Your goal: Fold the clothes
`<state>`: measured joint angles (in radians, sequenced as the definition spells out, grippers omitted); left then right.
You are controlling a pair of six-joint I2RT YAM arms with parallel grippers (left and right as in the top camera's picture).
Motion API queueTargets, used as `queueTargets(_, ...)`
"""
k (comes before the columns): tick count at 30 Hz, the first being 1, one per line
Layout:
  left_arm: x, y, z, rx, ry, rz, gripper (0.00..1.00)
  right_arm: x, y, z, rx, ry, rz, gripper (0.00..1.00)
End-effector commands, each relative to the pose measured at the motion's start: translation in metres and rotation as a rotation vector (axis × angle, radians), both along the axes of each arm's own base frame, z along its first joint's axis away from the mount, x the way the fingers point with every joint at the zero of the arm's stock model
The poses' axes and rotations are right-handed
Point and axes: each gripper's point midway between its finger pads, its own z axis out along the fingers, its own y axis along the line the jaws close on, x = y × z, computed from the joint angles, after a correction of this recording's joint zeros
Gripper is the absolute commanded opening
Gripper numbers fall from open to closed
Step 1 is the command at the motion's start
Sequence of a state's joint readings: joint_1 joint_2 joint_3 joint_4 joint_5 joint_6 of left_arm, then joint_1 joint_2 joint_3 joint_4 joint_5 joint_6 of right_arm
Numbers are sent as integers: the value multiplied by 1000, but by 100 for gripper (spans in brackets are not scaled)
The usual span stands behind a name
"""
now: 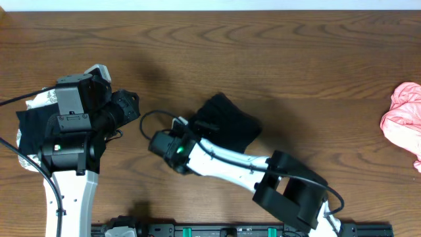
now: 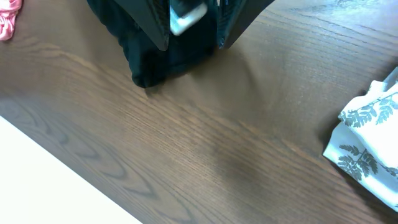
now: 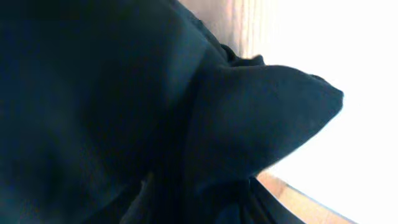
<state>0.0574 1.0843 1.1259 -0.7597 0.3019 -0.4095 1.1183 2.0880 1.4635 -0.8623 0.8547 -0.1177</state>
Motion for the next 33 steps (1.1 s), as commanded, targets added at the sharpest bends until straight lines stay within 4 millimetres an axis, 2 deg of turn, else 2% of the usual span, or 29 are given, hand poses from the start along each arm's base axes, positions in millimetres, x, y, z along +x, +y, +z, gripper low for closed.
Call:
queueTargets(1, -1, 7, 0, 39, -6, 9, 26, -13, 13, -2, -29, -21, 46, 39)
queueTargets(5, -1, 7, 0, 40, -6, 11, 27, -25, 22, -1, -43, -30, 83, 38)
queueTargets(9, -1, 11, -1, 56, -4, 25, 27, -16, 10, 19, -61, -158, 25, 38)
queueTargets(12, 0, 13, -1, 75, -6, 28, 27, -9, -5, 32, -63, -204, -30, 28)
queueTargets(14, 0, 14, -1, 77, -6, 29, 27, -6, -13, 38, -15, -206, -82, 18)
queueTargets(17, 0, 14, -1, 95, -10, 11, 28, -9, -14, 37, 130, -87, -151, 8)
queueTargets(20, 0, 14, -1, 97, -10, 15, 28, -24, 9, 37, 342, 153, -123, 6)
queueTargets(21, 0, 14, -1, 98, -10, 15, 28, -27, 14, 40, 376, 191, -102, 7)
queueTargets(22, 0, 14, -1, 97, -10, 15, 28, -34, 27, 48, 443, 262, -41, 13)
queueTargets(24, 0, 14, -1, 97, -10, 15, 31, -43, 40, 64, 509, 318, 39, 29)
queueTargets(25, 0, 14, -1, 97, -9, 15, 31, -48, 46, 79, 549, 330, 88, 43)
queueTargets(27, 0, 14, -2, 97, -8, 15, 31, -50, 46, 94, 589, 318, 102, 53)
queueTargets(29, 0, 14, -2, 97, -6, 14, 32, -48, 43, 110, 637, 298, 91, 60)
queueTargets(31, 1, 14, -3, 96, -2, 14, 32, -37, 32, 122, 702, 265, 13, 63)
queueTargets(32, 1, 14, -4, 96, 2, 13, 32, -30, 25, 125, 730, 254, -34, 62)
queueTargets(33, 1, 13, -5, 94, 5, 10, 32, -20, 16, 126, 761, 246, -98, 56)
